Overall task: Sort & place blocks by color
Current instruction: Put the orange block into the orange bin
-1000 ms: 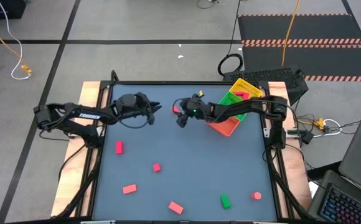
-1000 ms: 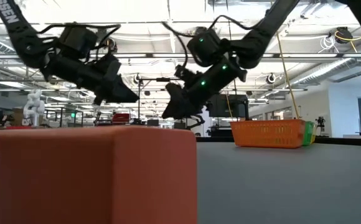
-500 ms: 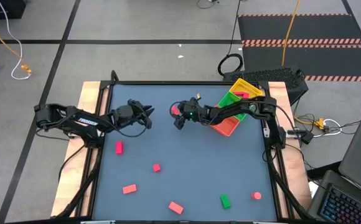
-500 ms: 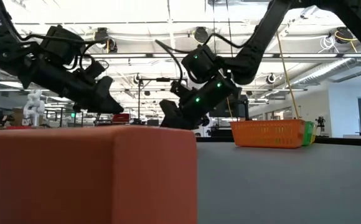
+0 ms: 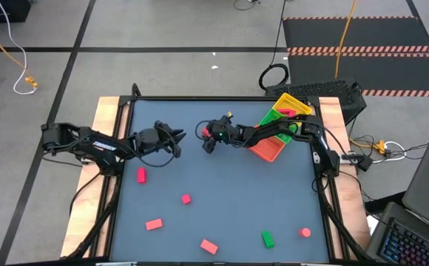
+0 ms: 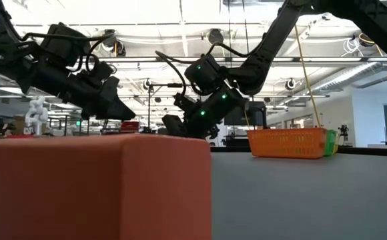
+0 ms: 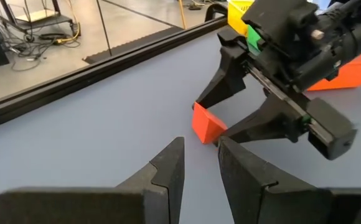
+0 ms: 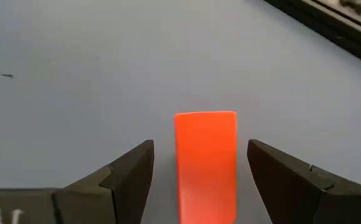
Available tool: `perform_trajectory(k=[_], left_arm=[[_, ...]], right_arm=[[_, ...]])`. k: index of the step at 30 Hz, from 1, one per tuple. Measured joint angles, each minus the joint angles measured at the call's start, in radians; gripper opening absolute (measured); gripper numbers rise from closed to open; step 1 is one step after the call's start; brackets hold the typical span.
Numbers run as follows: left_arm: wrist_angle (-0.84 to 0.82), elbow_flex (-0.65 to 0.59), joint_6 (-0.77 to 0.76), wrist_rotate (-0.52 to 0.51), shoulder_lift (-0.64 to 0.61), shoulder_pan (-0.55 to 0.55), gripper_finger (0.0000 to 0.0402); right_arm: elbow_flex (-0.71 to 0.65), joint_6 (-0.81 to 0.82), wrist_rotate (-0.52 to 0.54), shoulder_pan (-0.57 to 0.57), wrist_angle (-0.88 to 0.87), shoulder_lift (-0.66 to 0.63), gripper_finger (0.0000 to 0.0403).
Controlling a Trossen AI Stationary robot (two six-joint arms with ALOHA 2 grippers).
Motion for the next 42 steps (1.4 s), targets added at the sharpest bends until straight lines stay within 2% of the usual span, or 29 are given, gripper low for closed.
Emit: perform_trajectory(k=[6,9,12,17,18,30,35,42], left_arm=[[0.0,0.0,0.002,0.0,0.0,-0.014,0.0099],[0.0,0.0,0.007,0.0,0.0,-0.014,0.0099],[0.0,0.0,0.009,0.0,0.0,-0.014,0.0099],[0.0,0.0,0.009,0.0,0.0,-0.014,0.0099],[0.0,0.0,0.009,0.0,0.0,-0.014,0.0099],[0.026,0.0,0.028,-0.052,0.0,-0.013,0.0099],[0.03,0.0,0.022,-0.053,0.0,-0.013,0.0099],[0.038,0.001,0.009,-0.054,0.0,-0.012,0.0099]], right_arm=[[0.0,0.022,0.0,0.0,-0.054,0.0,0.0251],[0.0,0.022,0.0,0.0,-0.057,0.0,0.0238],[0.0,0.023,0.0,0.005,-0.064,0.0,0.0205],[0.0,0.022,-0.003,0.006,-0.078,-0.002,0.0122],[0.0,0.02,-0.002,0.006,-0.079,-0.002,0.0118],[-0.002,-0.034,-0.001,0.017,-0.106,-0.036,0.0118],[-0.001,-0.09,0.0,0.033,-0.155,-0.134,0.0118],[-0.001,-0.16,0.015,0.031,-0.364,-0.288,0.0118]])
